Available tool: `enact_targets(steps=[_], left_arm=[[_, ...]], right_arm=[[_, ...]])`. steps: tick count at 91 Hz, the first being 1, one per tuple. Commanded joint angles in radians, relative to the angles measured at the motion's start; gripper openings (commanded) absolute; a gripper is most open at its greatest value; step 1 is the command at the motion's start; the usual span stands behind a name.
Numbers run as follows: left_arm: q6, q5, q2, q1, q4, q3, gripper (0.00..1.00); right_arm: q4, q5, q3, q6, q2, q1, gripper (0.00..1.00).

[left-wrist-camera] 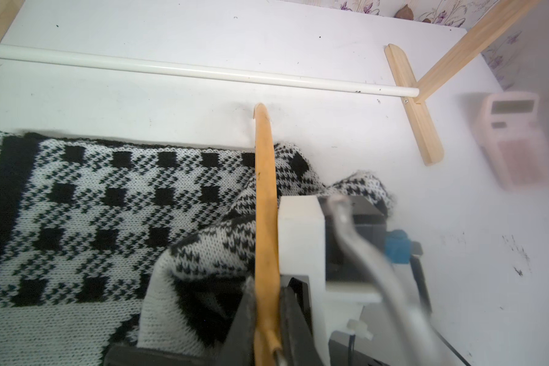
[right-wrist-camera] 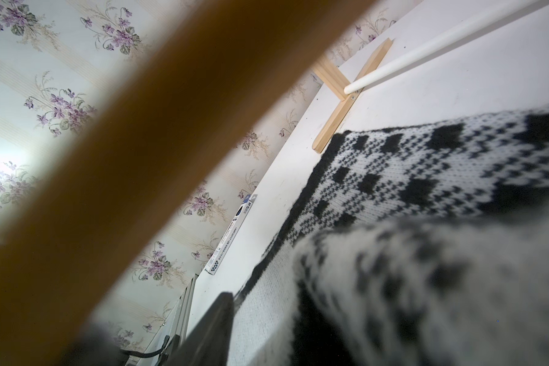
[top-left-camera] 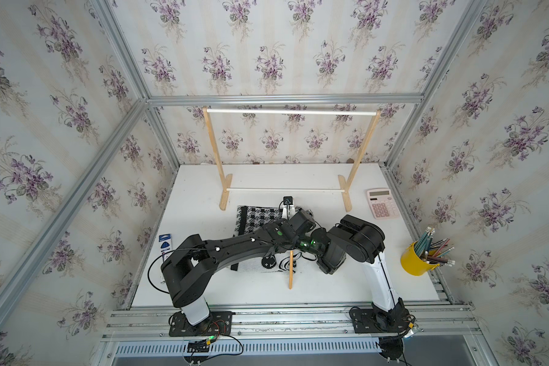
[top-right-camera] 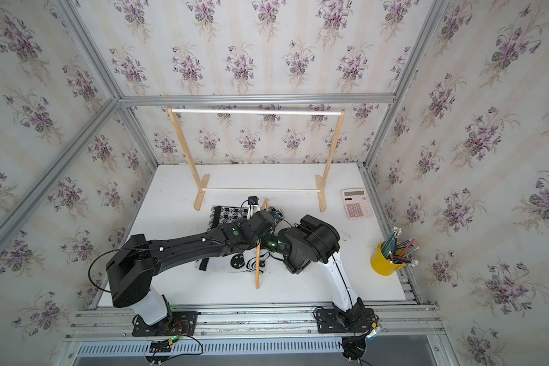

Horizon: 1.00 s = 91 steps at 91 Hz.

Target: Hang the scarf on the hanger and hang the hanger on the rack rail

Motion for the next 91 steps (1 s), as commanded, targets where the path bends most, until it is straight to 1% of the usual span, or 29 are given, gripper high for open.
enact_targets(steps=[1, 22, 43, 53, 59, 65, 77, 83, 91], left_arm=[[0.004, 0.193, 0.013, -0.009, 0.197, 0.009, 0.0], [0.004, 0.198, 0.02, -0.009, 0.202, 0.012, 0.0], [0.002, 0.19, 0.018, -0.008, 0.202, 0.005, 0.0], [0.002, 0.189, 0.024, -0.008, 0.202, 0.006, 0.0], [0.001, 0.19, 0.03, -0.008, 0.199, 0.011, 0.0], [0.001, 0.19, 0.034, -0.008, 0.198, 0.013, 0.0], [0.001, 0.195, 0.045, -0.008, 0.196, 0.014, 0.0], [0.004, 0.195, 0.05, -0.008, 0.193, 0.015, 0.0], [0.005, 0.195, 0.06, -0.008, 0.189, 0.02, 0.0]], right_arm=[[0.132, -0.104, -0.045, -0.033, 0.008, 0.023, 0.64], [0.151, -0.067, -0.145, -0.082, -0.062, 0.023, 0.65], [0.152, -0.084, -0.172, -0.167, -0.107, 0.026, 0.63], [0.139, -0.055, -0.187, -0.205, -0.11, 0.026, 0.63], [0.151, -0.027, -0.195, -0.186, -0.099, 0.026, 0.62], [0.143, 0.013, -0.19, -0.147, -0.085, 0.025, 0.6], [0.143, 0.087, -0.196, -0.079, -0.079, 0.026, 0.47], [0.124, 0.117, -0.204, -0.059, -0.098, 0.025, 0.44], [0.063, 0.142, -0.207, -0.05, -0.149, 0.025, 0.45]])
